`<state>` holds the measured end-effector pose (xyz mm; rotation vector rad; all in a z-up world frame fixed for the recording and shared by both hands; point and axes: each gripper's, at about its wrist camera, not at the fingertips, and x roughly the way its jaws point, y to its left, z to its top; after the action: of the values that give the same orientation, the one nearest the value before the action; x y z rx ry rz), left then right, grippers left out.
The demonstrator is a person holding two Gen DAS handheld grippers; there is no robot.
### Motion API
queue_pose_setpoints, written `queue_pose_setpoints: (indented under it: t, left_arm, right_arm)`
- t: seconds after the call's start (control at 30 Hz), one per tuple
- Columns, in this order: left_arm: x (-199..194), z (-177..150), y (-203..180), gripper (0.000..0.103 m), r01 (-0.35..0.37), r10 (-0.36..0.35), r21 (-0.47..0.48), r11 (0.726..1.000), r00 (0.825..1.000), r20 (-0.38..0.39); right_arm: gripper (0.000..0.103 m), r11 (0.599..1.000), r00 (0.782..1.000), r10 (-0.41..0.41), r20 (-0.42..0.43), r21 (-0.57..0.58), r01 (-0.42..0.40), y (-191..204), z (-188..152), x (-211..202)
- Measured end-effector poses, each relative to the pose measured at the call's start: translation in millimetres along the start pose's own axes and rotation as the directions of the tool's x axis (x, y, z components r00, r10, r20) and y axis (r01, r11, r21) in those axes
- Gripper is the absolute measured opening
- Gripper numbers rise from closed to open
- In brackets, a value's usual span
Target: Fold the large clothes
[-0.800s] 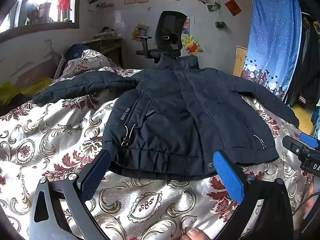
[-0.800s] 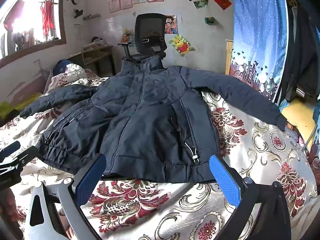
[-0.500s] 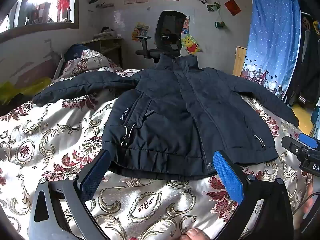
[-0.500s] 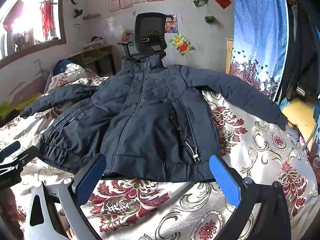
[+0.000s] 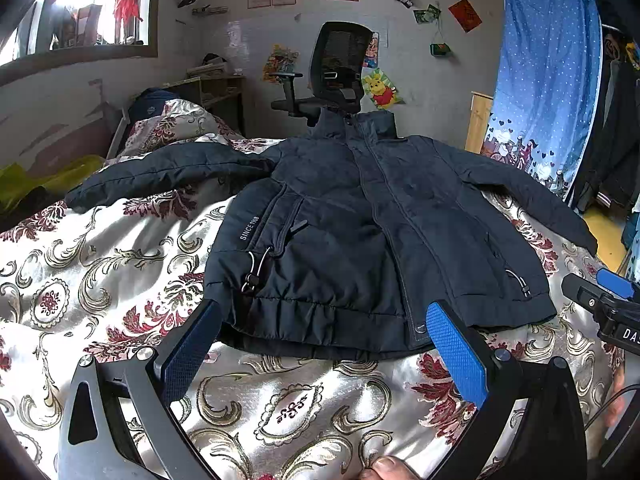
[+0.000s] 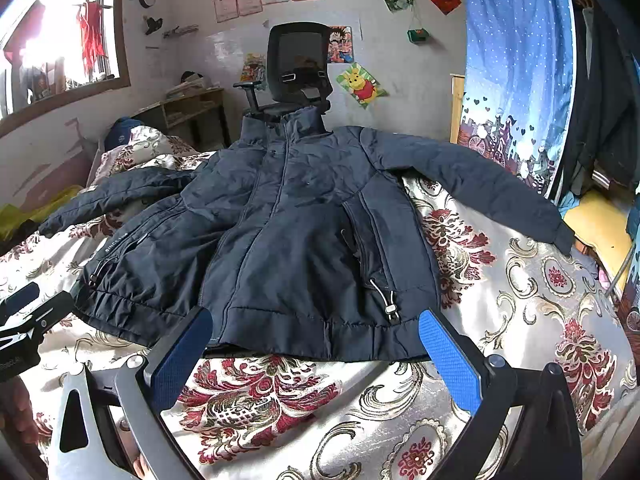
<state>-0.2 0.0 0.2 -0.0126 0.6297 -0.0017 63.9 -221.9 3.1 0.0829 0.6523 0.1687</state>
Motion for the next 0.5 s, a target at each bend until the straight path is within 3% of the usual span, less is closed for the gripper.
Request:
queue_pose_setpoints:
  t: [0.5]
  left_arm:
    - [0.0, -0.1, -0.1, 0.101, 0.0, 0.0, 0.0, 1.0, 1.0, 0.0]
  right_arm:
    - [0.103, 1.0, 1.0, 0.001, -0.004, 0.003, -0.001, -0.9, -0.1, 0.4]
